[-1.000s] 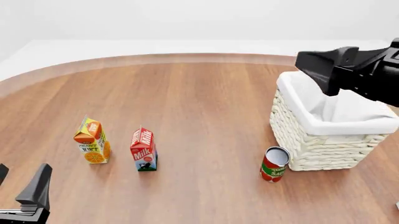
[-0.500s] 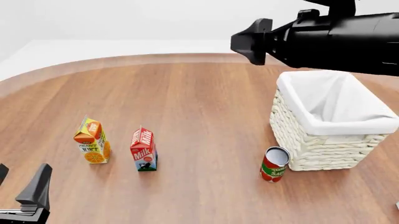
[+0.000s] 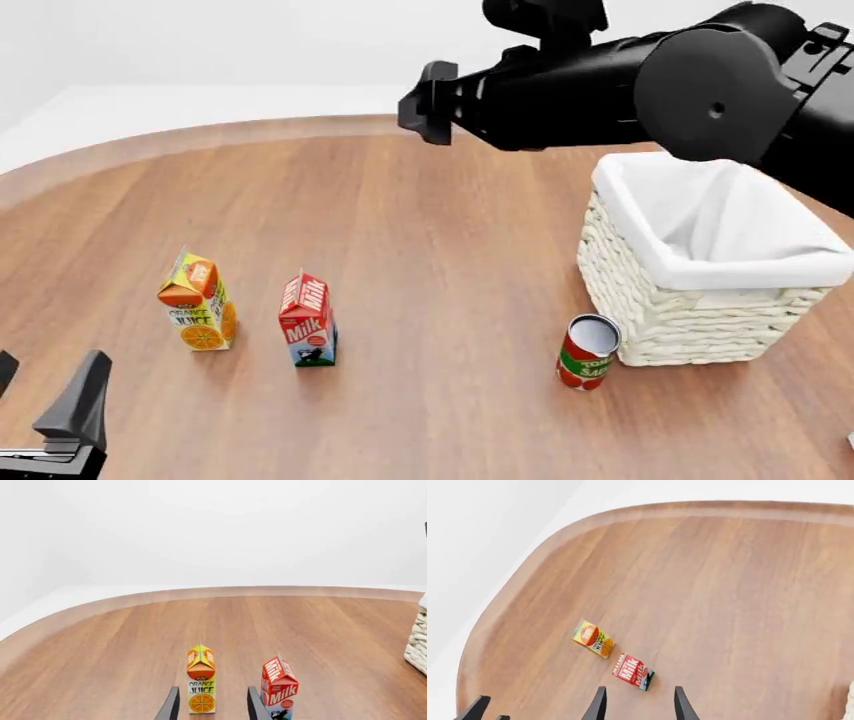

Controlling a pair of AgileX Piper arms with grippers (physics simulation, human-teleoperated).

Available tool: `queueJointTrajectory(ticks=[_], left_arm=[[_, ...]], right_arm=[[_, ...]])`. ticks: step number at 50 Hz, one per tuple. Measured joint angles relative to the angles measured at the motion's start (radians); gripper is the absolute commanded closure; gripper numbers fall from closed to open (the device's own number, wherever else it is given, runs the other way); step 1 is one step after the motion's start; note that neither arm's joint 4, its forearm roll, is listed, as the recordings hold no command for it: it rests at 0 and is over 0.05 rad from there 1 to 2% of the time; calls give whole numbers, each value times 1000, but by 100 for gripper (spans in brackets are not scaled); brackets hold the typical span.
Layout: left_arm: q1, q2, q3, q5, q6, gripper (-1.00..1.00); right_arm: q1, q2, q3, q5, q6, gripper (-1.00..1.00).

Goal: Pick the milk and place it in the basket.

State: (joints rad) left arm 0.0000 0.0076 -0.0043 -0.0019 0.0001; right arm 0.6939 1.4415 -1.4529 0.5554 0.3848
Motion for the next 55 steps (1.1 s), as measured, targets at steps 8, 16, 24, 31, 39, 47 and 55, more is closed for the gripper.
queueJointTrajectory(ticks=[8,16,24,31,39,47,55], left_arm=[[0,0,0,0,0,-100],[0,0,0,0,0,-100],[0,0,0,0,0,-100],[0,0,0,0,0,-100],[0,0,0,0,0,-100],[0,0,0,0,0,-100],[0,0,0,0,0,-100]], right_arm=[[-12,51,-39,3,40,-100],[-26,96,-65,-6,88,-100],[-50,136,-77,-17,129,-100],[-63,177,-83,-27,159,-100],[-64,219,-83,-37,188,-100],[-44,265,-97,-40,216,-100],[-14,312,-123,-44,246,-100]])
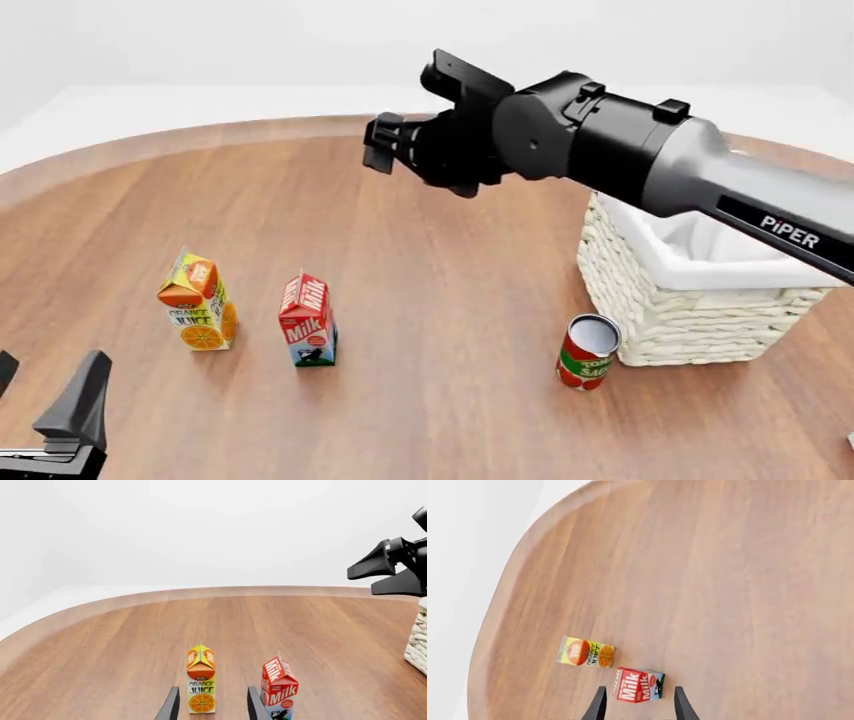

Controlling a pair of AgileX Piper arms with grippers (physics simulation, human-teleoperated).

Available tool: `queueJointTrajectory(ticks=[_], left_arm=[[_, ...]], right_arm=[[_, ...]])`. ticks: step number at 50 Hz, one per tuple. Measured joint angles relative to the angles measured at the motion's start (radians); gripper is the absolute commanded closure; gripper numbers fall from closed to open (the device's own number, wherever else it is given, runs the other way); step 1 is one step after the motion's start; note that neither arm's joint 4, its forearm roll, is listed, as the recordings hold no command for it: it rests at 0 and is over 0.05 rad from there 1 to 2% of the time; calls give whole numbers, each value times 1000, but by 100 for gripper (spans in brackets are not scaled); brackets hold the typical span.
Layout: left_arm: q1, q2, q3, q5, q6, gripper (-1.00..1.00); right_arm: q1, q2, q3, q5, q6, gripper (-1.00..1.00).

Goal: Pick the milk and place it in the basket.

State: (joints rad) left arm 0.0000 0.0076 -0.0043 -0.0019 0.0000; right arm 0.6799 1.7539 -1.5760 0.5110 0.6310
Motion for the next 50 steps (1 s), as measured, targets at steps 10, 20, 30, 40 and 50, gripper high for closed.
queueJointTrajectory(ticks=[10,20,30,40,50], left_arm=[[0,0,0,0,0,-100],[0,0,0,0,0,-100],[0,0,0,0,0,-100],[0,0,0,0,0,-100],[0,0,0,0,0,-100]], right_arm=[[38,53,-31,-10,36,-100],[72,95,-44,-29,80,-100],[93,122,-32,-55,120,-100],[106,144,-21,-73,150,-100],[123,185,-38,-62,165,-100]])
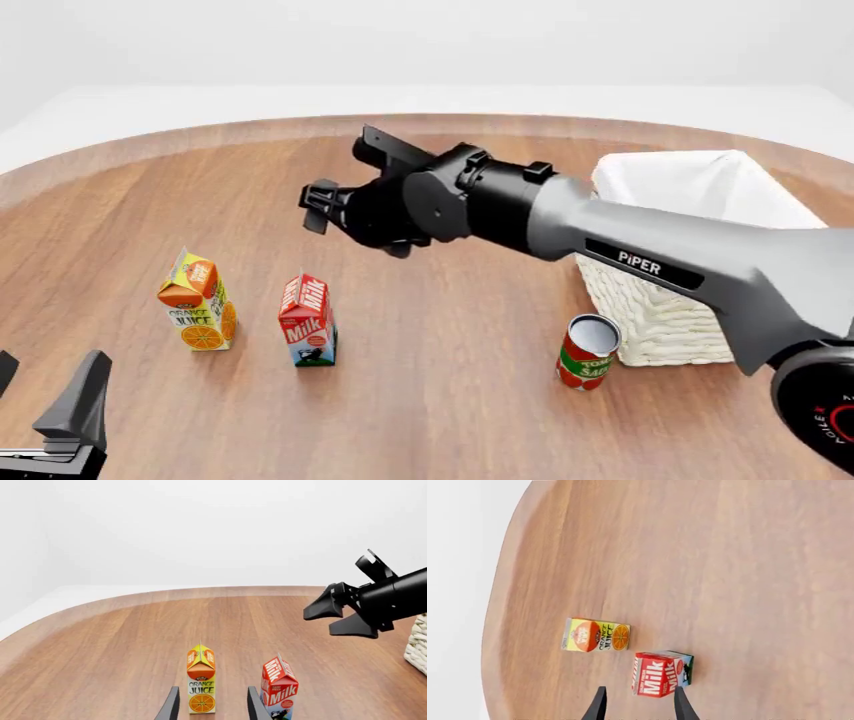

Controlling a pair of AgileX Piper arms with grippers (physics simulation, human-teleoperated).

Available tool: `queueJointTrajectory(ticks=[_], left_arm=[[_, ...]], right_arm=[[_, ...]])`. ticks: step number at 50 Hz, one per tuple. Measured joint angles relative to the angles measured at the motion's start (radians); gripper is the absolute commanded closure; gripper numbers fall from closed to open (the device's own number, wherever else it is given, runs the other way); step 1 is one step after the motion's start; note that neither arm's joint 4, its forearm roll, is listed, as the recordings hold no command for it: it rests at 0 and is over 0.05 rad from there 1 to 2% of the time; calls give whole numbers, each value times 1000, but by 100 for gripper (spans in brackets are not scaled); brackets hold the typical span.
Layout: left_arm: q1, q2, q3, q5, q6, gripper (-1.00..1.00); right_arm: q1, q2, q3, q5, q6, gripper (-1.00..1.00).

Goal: Pick the milk and place it in the basket.

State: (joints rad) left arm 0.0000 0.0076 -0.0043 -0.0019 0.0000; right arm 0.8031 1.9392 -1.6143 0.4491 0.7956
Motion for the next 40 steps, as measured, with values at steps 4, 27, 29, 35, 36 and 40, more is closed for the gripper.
queueJointTrajectory(ticks=[4,27,29,35,36,40], left_arm=[[0,0,0,0,0,-100],[0,0,0,0,0,-100],[0,0,0,0,0,-100],[0,0,0,0,0,-100],[0,0,0,0,0,-100],[0,0,0,0,0,-100]], right_arm=[[7,21,-15,13,-1,-100],[28,59,-26,15,10,-100],[27,58,-23,13,12,-100],[22,54,-15,7,15,-100],[22,54,-14,6,15,-100],[19,55,-11,2,16,-100]])
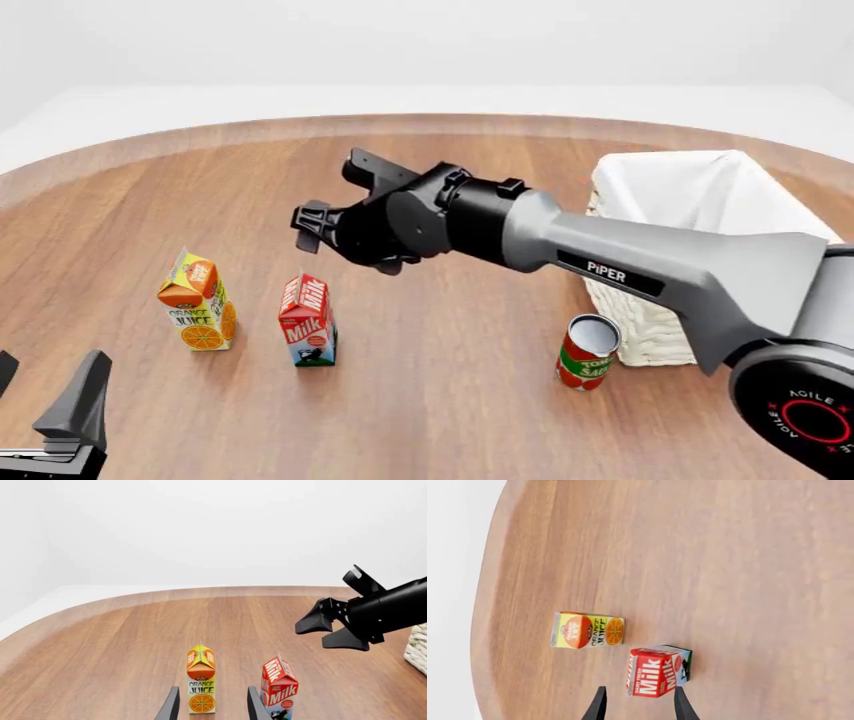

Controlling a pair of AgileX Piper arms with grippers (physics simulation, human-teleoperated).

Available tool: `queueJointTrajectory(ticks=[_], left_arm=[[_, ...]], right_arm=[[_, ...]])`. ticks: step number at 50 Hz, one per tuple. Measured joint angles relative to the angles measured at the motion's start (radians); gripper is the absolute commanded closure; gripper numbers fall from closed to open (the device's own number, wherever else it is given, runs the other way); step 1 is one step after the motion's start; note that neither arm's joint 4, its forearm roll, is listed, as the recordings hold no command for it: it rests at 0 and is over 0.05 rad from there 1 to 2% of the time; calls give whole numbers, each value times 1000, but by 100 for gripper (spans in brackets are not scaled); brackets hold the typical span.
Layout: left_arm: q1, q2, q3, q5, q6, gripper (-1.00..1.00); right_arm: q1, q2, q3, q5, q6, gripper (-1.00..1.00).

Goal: Pick the milk and place it in the basket.

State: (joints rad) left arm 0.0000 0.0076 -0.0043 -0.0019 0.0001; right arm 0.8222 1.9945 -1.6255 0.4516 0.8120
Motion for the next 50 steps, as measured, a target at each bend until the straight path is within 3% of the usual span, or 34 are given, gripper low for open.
queueJointTrajectory(ticks=[50], left_arm=[[0,0,0,0,0,-100]], right_arm=[[18,105,-50,1,1,-100]])
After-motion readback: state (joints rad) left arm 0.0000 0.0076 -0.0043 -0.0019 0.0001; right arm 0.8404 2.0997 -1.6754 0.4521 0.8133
